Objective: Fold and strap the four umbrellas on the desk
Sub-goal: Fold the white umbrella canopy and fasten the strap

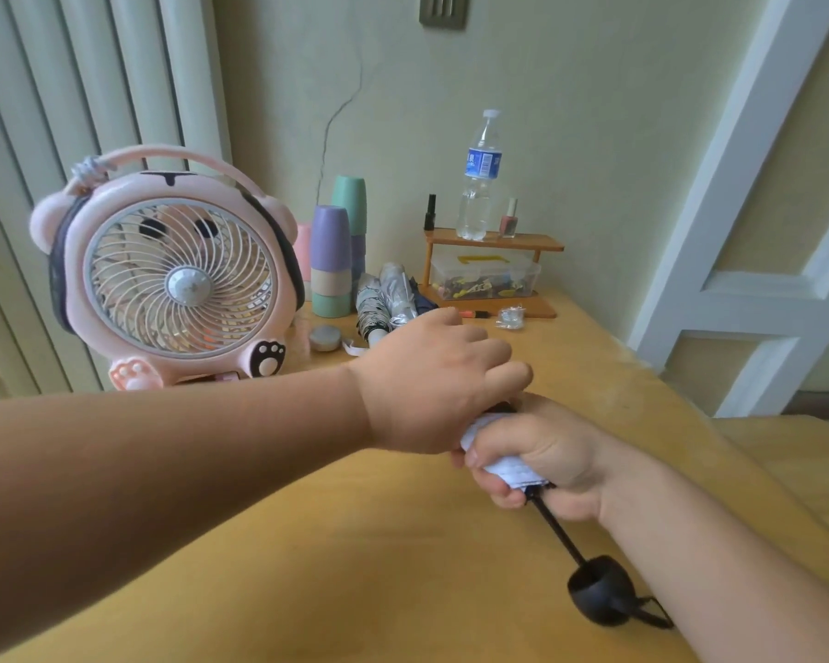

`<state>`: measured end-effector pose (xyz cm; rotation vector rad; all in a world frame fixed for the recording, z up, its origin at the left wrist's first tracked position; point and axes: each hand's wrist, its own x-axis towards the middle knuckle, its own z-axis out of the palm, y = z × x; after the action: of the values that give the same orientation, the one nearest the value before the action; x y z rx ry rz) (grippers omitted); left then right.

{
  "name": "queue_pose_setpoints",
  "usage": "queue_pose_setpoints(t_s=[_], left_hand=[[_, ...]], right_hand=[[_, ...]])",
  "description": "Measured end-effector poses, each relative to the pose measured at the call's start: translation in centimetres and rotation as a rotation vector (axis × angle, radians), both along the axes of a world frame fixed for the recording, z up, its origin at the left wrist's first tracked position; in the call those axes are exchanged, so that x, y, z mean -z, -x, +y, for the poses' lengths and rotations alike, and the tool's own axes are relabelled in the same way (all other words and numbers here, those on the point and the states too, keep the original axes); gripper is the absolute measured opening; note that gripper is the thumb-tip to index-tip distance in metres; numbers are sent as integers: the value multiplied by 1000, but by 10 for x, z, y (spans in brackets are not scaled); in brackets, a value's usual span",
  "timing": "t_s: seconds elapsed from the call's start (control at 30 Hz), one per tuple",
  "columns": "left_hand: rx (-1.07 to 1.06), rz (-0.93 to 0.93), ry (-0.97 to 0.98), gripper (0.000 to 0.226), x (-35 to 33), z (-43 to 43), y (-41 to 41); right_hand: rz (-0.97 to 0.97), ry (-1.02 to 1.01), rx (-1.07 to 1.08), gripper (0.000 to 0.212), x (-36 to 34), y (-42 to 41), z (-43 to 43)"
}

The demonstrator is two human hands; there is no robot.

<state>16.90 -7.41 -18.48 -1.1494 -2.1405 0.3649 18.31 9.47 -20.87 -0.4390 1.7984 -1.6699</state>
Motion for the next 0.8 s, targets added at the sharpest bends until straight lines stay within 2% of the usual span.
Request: queue_pose_setpoints(t_s=[0.1,0.2,0.27,0.33,0.4,0.43,0.47,0.53,0.57,0.63,0.67,0.73,0.8], left_hand=[[-118,43,-120,63,16,-3,-4],[-151,-37,-105,58,25,-1,-3],[-130,-118,-66,52,29,-2,-1],[-125,-211,-33,38,32,-3,-1],[-215,-331,80,23,29,1,-3],[-279,-415,134,17,28,3,-3],[-353,-499,176,14,27,6,-3],[-466,-584,219,16,26,12,-1],[-475,-575,206,14,28,12,1],[-443,-512,118,12,32,8,5],[-427,-485,68,15,35,5,5],[-378,-477,-63,29,40,-4,4],[-311,-589,-251,56,42,-16,-2]], right_hand=[[-112,2,36,31,5,3,7],[-230,36,14,37,16,-1,9],[-221,46,6,44,18,-4,9],[0,-97,24,67,12,-9,9],[384,-459,55,108,5,-14,6],[497,-606,65,123,3,-19,0],[529,-699,82,128,2,-25,-9],[574,-834,168,118,15,-27,-24],[611,-882,225,105,22,-22,-27],[579,-874,274,60,23,-9,-27],[528,-825,274,44,22,-3,-25],[486,-742,271,31,18,5,-22],[552,-744,309,23,19,6,-22]])
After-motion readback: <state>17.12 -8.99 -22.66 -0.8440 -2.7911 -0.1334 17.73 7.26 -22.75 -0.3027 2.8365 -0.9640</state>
